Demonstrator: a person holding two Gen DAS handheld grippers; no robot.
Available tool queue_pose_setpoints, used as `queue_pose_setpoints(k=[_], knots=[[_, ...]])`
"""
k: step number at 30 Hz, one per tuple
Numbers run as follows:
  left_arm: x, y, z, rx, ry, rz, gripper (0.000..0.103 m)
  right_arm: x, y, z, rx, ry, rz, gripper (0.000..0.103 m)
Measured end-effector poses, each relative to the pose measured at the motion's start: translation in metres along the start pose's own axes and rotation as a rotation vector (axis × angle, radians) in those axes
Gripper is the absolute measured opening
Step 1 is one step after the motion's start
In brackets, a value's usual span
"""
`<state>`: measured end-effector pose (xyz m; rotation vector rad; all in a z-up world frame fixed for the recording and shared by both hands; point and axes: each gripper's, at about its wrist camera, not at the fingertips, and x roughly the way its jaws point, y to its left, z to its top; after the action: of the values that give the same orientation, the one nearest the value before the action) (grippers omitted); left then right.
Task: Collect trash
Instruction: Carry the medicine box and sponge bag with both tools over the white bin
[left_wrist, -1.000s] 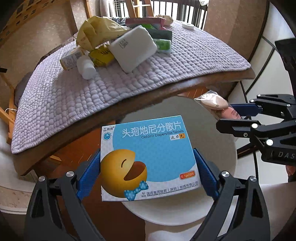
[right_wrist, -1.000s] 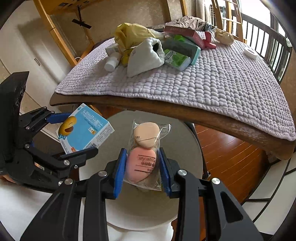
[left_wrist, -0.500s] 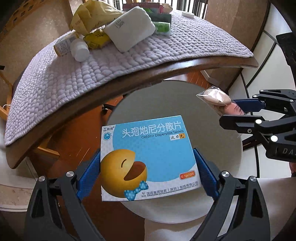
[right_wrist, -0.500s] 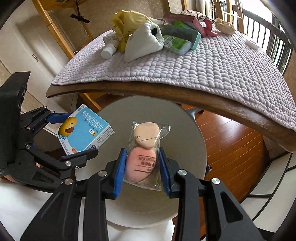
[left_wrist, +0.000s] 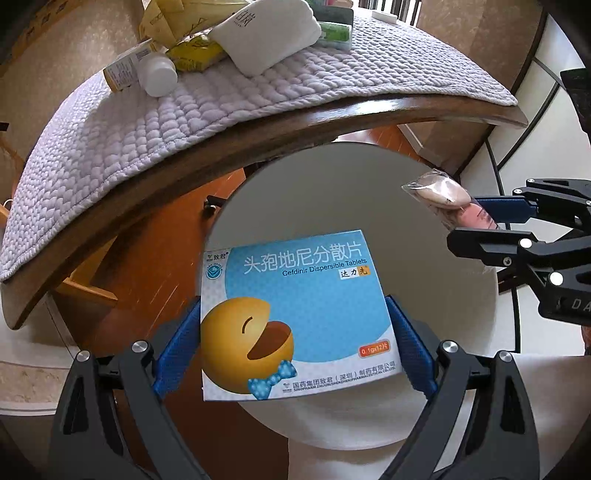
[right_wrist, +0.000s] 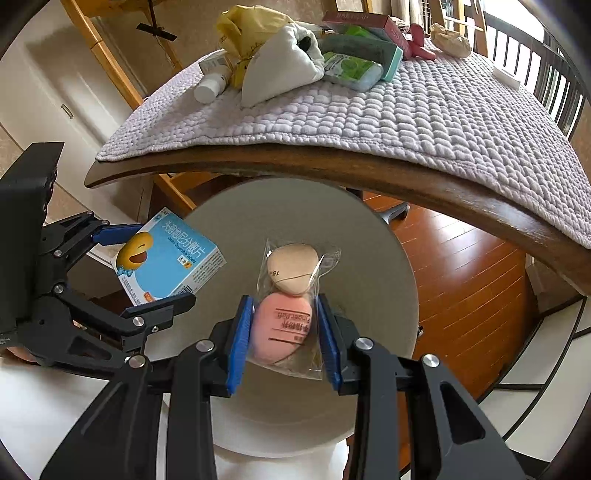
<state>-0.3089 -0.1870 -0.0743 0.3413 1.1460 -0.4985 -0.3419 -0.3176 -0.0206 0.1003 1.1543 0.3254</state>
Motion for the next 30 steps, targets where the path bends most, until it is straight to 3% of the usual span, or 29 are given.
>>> queue_pose_setpoints(k=[30], knots=[[0.014,0.003,0.004,-0.001,0.022,0.004,0.095,0.026,0.001,-0.006,0.018,0.024,0.012,0.034]])
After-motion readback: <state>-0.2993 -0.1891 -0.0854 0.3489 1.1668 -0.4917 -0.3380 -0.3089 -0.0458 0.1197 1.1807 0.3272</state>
